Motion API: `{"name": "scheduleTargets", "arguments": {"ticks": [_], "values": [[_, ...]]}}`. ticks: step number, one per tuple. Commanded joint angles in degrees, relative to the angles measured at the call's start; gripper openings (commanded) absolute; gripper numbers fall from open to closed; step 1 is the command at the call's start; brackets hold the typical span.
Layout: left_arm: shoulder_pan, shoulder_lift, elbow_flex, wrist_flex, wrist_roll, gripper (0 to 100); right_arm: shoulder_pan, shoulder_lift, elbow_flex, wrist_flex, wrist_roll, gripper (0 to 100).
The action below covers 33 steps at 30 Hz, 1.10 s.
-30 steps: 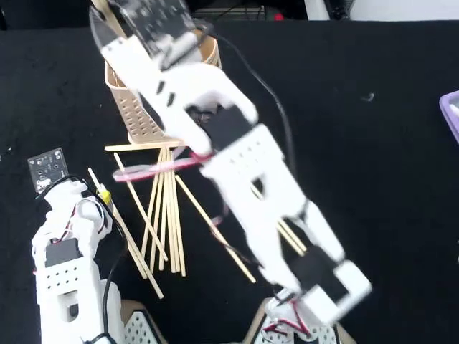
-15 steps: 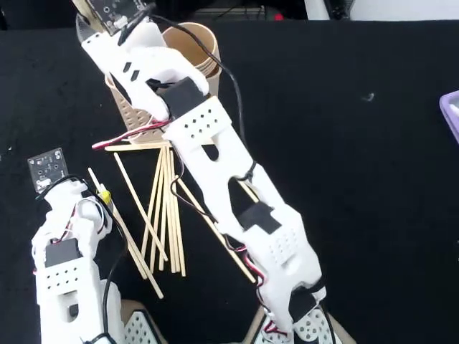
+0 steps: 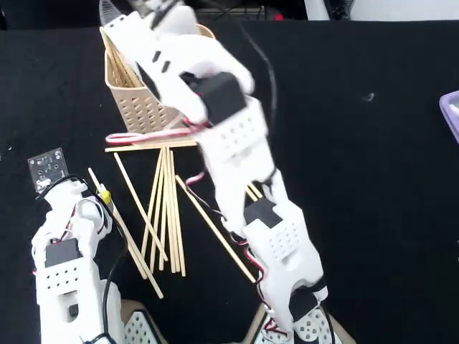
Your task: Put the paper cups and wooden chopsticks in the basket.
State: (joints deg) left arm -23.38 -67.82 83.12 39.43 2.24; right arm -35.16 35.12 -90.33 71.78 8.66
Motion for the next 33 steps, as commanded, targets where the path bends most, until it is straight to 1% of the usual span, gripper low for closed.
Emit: {"name": "scheduleTargets", "arguments": {"ticks": [1,2,7,9,11,14,16,19,21,23,27,30,33], "values": [[-0.40,-0.70,-0.48,-0.97,0.53,20,2.46,-4.18,-4.00,22.77,0.09,11.4],[-0.40,-0.70,-0.48,-0.97,0.53,20,3.60,-5.58,-2.51,29.01,0.09,11.4],[-0.31,-0.70,-0.57,-0.97,0.53,20,13.89,-8.84,10.33,29.54,0.00,11.5],[-0.31,-0.70,-0.57,-0.97,0.53,20,15.82,-11.38,17.01,29.54,0.18,11.6],[-0.40,-0.70,-0.48,-0.97,0.53,20,16.26,-15.96,24.22,29.54,1.93,11.5],[-0.40,-0.70,-0.57,-0.97,0.53,20,16.09,-26.33,38.81,29.54,4.40,11.5],[-0.40,-0.70,-0.57,-0.97,0.53,20,16.09,-34.42,50.68,29.45,5.27,11.6],[-0.40,-0.70,-0.57,-0.97,0.53,20,16.18,-45.41,71.08,28.04,10.37,11.7],[-0.40,-0.70,-0.66,-0.97,0.53,20,16.62,-52.26,86.64,23.65,13.01,11.8],[-0.31,-0.70,-0.66,-0.97,0.53,20,18.11,-58.24,102.46,16.35,14.68,13.6],[-0.31,-0.70,-0.66,-0.97,0.53,20,20.57,-65.45,131.03,-3.43,17.85,20.5],[-0.31,-0.70,-0.57,-0.97,0.53,20,22.95,-65.19,141.49,-13.71,21.36,20.8],[-0.31,-0.70,-0.57,-0.97,0.53,20,25.49,-61.32,144.04,-17.32,24.62,20.8]]}}
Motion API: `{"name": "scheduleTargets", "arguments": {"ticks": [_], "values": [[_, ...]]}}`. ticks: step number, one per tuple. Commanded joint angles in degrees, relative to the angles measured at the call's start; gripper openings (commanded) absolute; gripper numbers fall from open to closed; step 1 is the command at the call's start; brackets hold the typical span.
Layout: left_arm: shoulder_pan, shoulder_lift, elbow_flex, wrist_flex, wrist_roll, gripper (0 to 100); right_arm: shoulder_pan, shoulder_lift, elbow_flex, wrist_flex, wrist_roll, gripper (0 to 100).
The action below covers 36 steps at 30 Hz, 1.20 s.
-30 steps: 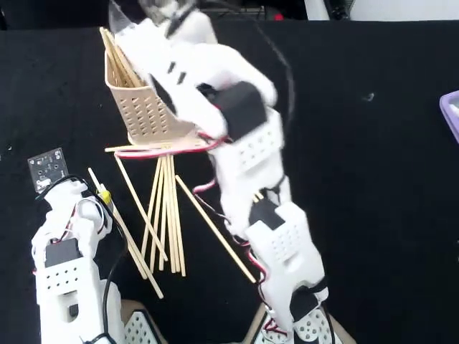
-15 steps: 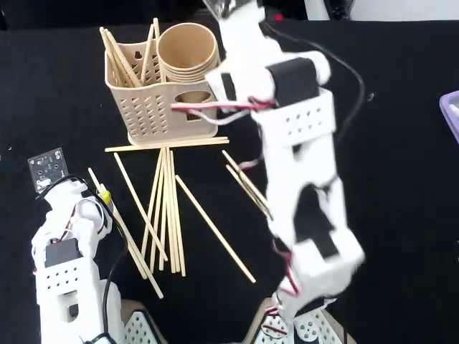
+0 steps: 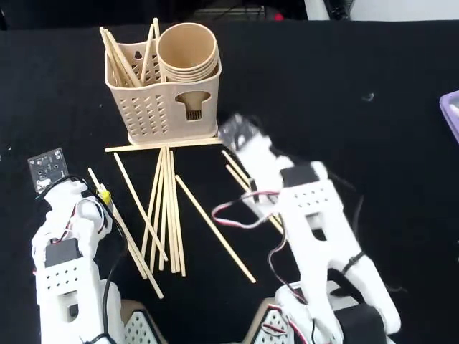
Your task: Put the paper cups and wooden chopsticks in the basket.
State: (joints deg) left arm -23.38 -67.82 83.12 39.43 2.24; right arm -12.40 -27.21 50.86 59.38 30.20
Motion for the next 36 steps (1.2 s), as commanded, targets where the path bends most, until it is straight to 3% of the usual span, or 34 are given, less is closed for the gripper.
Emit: {"name": "scheduleTargets", "arguments": {"ticks": [1,13,16,18,22,26,31,36], "values": [[-0.31,-0.70,-0.57,-0.97,0.53,20,3.43,3.03,2.59,-5.10,3.96,20.8],[-0.31,-0.70,-0.57,-0.97,0.53,20,4.04,28.00,-8.04,-4.75,5.80,20.4],[-0.31,-0.70,-0.57,-0.97,0.53,20,3.25,28.88,-9.27,-2.81,5.89,12.5],[-0.31,-0.70,-0.57,-0.97,0.53,20,2.46,28.88,-8.84,-2.64,5.89,1.2],[-0.40,-0.70,-0.57,-0.97,0.53,20,2.37,28.44,-8.31,-2.55,5.54,1.1],[-0.40,-0.70,-0.57,-0.97,0.53,20,6.77,20.70,-8.84,-2.46,5.54,1.0],[-0.40,-0.70,-0.57,-0.97,0.53,20,12.57,-0.13,-11.21,2.55,5.89,1.0],[-0.31,-0.70,-0.66,-0.97,0.53,20,9.67,-19.12,-15.78,5.19,2.46,1.0]]}}
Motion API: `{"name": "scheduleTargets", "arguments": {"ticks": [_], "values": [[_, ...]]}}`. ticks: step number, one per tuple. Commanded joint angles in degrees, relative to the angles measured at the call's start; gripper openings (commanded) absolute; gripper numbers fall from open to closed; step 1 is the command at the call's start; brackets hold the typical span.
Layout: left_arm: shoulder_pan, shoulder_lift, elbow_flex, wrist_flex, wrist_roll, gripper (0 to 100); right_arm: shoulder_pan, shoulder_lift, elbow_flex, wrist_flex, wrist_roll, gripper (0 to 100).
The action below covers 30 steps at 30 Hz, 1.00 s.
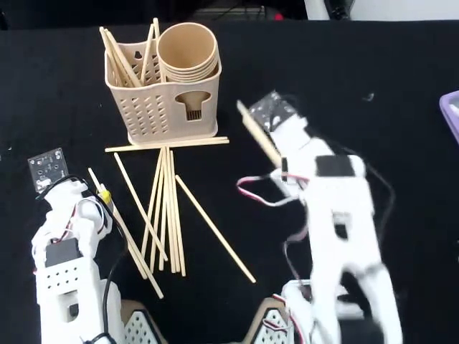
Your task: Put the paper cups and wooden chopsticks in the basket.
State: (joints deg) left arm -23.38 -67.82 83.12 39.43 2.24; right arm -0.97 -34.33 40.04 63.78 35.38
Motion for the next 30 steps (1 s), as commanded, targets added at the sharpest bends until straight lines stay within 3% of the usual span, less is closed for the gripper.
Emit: {"name": "scheduleTargets", "arguments": {"ticks": [1,7,14,21,30], "values": [[-0.31,-0.70,-0.66,-0.97,0.53,20,-3.43,-14.73,-6.37,0.44,-5.54,1.0],[-0.31,-0.70,-0.57,-0.97,0.53,20,-21.01,-17.98,-18.24,-7.82,-21.45,1.1],[-0.31,-0.70,-0.48,-0.97,0.53,20,-32.18,-4.09,-27.21,-32.44,-26.55,1.1],[-0.31,-0.70,-0.48,-0.97,0.53,20,-35.16,17.45,-38.29,-51.16,-26.64,1.1],[-0.31,-0.70,-0.48,-0.97,0.53,20,-35.78,43.03,-59.12,-46.77,-26.73,1.1]]}}
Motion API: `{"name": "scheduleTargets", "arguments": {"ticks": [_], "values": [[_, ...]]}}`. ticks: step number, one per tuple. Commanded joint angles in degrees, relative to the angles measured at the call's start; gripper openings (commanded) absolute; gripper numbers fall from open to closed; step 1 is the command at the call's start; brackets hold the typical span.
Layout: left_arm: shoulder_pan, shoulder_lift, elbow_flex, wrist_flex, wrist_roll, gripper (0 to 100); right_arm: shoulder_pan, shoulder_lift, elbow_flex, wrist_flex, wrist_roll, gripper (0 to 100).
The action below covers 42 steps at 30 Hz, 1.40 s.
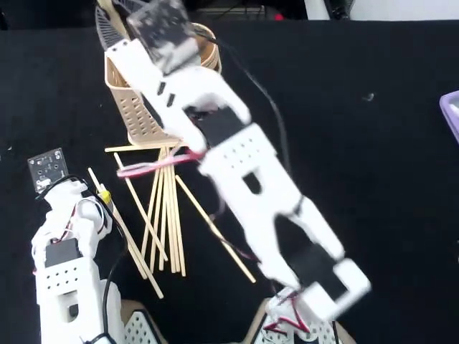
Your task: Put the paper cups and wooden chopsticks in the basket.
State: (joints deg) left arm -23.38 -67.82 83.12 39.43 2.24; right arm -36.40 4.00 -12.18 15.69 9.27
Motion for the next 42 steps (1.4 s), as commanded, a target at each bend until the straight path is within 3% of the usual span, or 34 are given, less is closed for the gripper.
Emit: {"name": "scheduleTargets", "arguments": {"ticks": [1,7,12,20,23,28,31,36,42], "values": [[-0.31,-0.70,-0.48,-0.97,0.53,20,-0.35,6.55,-8.31,2.11,-0.62,1.1],[-0.31,-0.70,-0.48,-0.97,0.53,20,-0.26,12.09,-11.30,6.68,-0.26,1.8],[-0.31,-0.70,-0.48,-0.97,0.53,20,-0.44,12.09,-12.53,12.40,-0.53,13.3],[-0.31,-0.70,-0.48,-0.97,0.53,20,-0.44,7.60,-24.66,26.11,-0.53,13.4],[-0.31,-0.70,-0.48,-0.97,0.53,20,-0.62,4.00,-27.56,36.13,-0.26,13.4],[-0.31,-0.70,-0.48,-0.97,0.53,20,-0.70,-3.21,-28.18,61.80,-0.18,13.4],[-0.31,-0.70,-0.48,-0.97,0.53,20,0.18,-4.00,-26.33,70.86,-0.18,13.7],[-0.31,-0.70,-0.48,-0.97,0.53,20,1.41,-4.53,-19.03,74.55,-0.18,13.5],[-0.31,-0.70,-0.48,-0.97,0.53,20,-1.32,-11.56,-1.80,71.21,-0.18,13.4]]}}
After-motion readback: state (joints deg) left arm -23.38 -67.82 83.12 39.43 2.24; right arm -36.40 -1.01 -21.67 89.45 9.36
